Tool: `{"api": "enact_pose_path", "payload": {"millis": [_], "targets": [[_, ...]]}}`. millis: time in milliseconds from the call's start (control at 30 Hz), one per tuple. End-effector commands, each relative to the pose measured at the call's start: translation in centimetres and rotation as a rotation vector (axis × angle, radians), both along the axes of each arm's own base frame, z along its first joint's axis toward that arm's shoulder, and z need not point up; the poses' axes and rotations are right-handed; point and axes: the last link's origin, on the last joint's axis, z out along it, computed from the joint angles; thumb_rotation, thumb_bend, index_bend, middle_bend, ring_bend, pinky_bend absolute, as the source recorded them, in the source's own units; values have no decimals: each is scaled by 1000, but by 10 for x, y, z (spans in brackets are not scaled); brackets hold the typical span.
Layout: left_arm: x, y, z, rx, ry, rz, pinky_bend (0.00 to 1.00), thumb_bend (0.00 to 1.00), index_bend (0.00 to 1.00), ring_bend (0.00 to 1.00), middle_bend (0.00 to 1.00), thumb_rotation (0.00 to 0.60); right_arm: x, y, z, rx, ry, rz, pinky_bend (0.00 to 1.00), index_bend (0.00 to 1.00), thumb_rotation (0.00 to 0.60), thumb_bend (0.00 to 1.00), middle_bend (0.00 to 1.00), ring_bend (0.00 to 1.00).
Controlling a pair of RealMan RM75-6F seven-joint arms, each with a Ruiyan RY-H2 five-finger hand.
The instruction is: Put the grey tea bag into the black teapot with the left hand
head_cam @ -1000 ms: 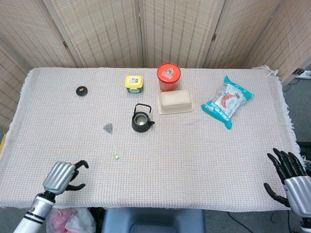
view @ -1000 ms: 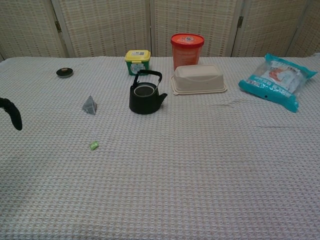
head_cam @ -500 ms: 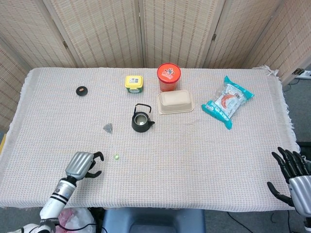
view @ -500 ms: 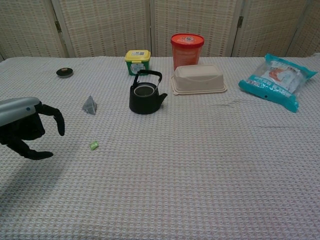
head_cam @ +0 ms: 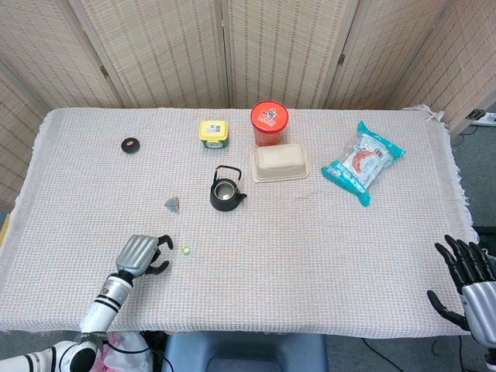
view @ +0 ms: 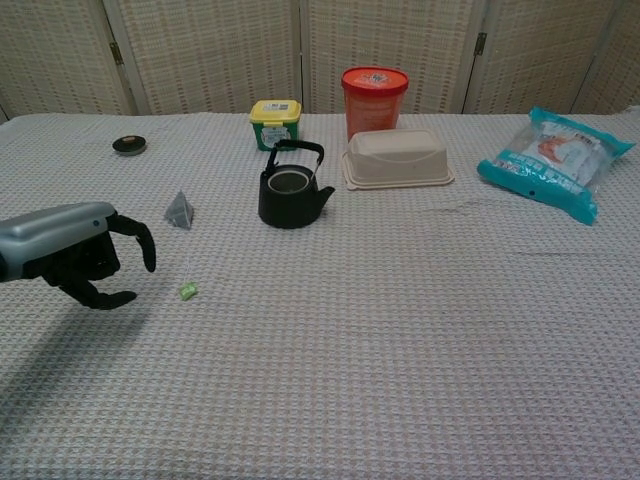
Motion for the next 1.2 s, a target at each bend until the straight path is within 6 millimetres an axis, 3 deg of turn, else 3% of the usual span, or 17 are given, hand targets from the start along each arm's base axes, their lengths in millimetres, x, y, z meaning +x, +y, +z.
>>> {"api": "enact_pose_path", "payload": {"millis": [33, 600, 1200], "targets": [[0, 3, -6, -13, -14, 7, 1000, 367, 454, 1000, 1000, 600, 0, -1, -1, 1, 2, 0, 0, 0, 600, 242, 0, 0], [27, 18, -35, -31, -43, -6, 1000, 367, 456, 1000, 1000, 600, 0, -1, 1, -4, -1, 2, 0, 0, 600, 242, 0, 0], [16, 29, -43, -20, -12, 47, 1000, 366, 466, 1000, 1000, 600, 0, 1, 2, -7, -3, 7, 0, 0, 600, 242, 0, 0]]}}
